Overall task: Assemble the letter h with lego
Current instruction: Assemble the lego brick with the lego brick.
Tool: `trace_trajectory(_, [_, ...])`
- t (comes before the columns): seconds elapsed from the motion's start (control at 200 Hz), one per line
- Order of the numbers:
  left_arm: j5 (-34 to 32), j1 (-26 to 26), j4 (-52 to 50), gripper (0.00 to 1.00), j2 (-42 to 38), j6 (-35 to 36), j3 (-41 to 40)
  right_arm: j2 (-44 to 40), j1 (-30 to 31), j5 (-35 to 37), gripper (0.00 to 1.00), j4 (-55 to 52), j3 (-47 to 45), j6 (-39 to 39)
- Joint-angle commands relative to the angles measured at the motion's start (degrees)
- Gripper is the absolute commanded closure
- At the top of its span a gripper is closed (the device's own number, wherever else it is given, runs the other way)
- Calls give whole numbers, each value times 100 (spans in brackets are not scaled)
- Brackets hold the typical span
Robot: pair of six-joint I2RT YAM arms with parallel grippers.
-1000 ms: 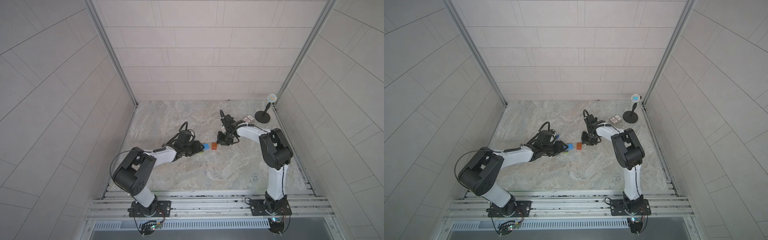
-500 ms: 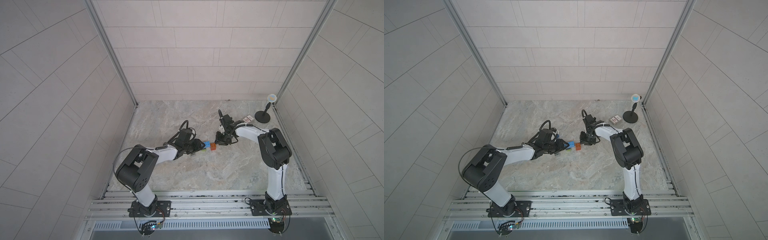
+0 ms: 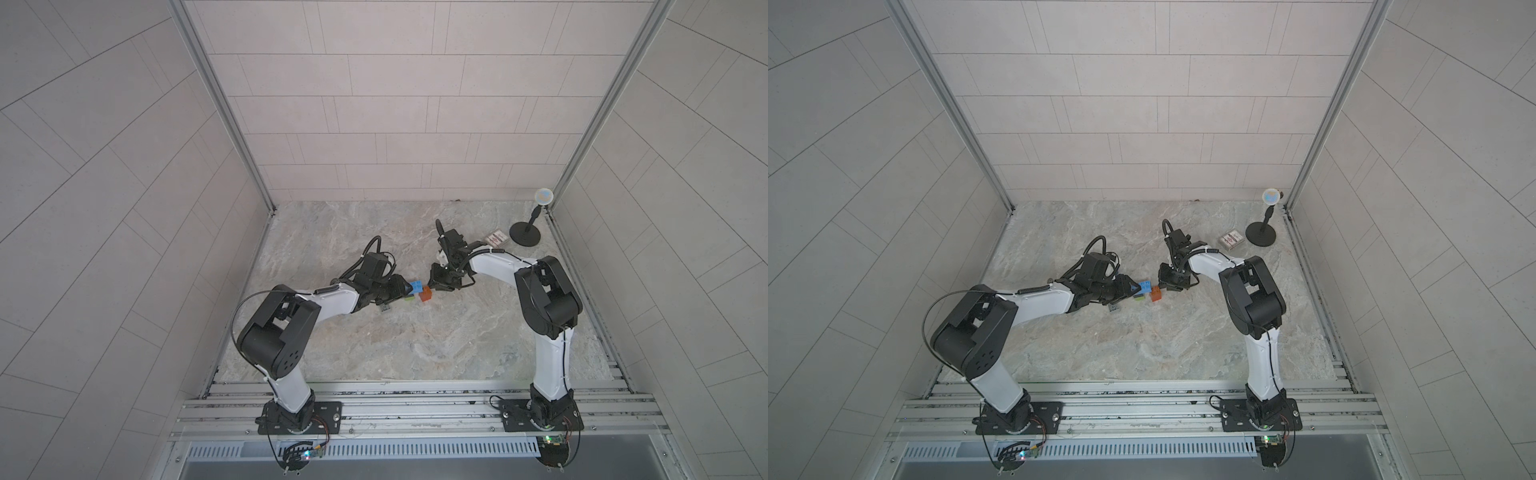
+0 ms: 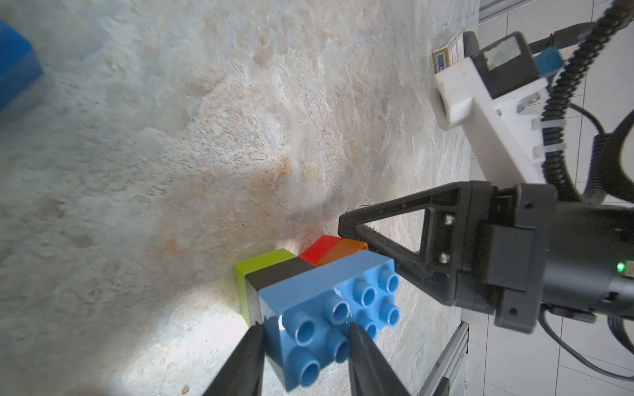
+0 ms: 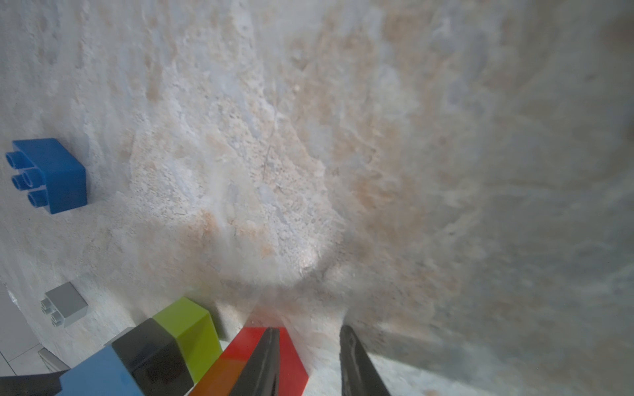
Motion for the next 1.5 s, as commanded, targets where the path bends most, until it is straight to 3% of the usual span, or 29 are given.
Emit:
trace_trajectory(0.0, [-155,-72,-621,57,201,39,72,125,43,178,67,-12,-209,239])
trace_trajectory(0.53, [-726,-307,-1703,57,370,267,554,-253,9,-21,68,577,-904,775])
trace_trajectory(0.976, [-1030,-428,-1985,58,569,82,738,-475,-1,-172,73,1093,-1376,1282])
trace_trajectory(1.496, [-1514,-534,-1964,62,254,-281,539,-704,12,-389,77,1708,-1841,1781])
